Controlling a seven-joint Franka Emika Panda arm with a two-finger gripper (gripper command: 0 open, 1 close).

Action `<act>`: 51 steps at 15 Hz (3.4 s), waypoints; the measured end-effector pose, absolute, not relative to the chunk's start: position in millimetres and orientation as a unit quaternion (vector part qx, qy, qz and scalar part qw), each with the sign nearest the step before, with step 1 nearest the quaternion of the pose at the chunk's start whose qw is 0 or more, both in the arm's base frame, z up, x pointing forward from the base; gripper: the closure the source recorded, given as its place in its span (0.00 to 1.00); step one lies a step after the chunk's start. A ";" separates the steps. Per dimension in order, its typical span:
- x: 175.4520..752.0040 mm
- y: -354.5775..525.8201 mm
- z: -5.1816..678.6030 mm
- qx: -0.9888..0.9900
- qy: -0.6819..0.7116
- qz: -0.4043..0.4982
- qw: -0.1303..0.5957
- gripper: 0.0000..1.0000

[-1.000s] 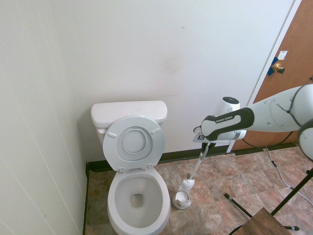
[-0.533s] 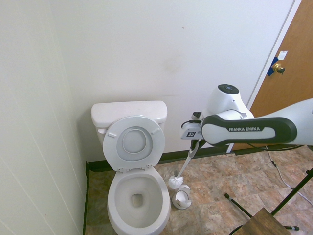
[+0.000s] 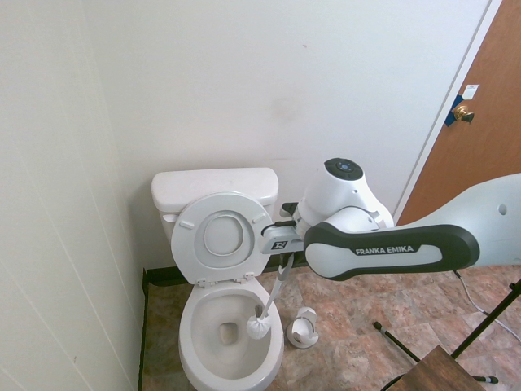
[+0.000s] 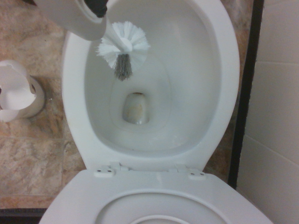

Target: Clean the toilet

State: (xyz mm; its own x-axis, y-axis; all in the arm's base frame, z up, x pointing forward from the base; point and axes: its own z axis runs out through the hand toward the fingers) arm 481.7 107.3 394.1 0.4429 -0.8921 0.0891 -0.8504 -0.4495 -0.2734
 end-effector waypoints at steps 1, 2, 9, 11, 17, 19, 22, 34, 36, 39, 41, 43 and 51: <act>486.2 118.5 384.2 -0.840 0.519 -0.120 0.097 1.00; 491.8 130.2 373.4 -0.837 0.523 -0.129 0.098 1.00; 572.1 190.2 308.9 -0.806 0.559 -0.169 0.094 1.00; 591.7 203.0 293.4 -0.805 0.562 -0.167 0.091 1.00; 639.4 198.4 264.3 -0.785 0.588 -0.177 0.076 1.00; 649.8 199.5 249.9 -0.783 0.592 -0.177 0.070 1.00; 660.4 207.2 227.8 -0.783 0.594 -0.176 0.062 1.00; 638.9 263.1 212.9 -0.813 0.559 -0.156 0.050 1.00; 620.1 271.0 215.3 -0.821 0.550 -0.144 0.048 1.00; 580.9 269.2 221.2 -0.833 0.538 -0.120 0.042 1.00; 553.8 258.7 227.5 -0.837 0.534 -0.110 0.038 1.00; 534.5 237.2 233.2 -0.837 0.537 -0.103 0.034 1.00; 544.9 101.2 223.7 -0.800 0.593 -0.092 0.031 1.00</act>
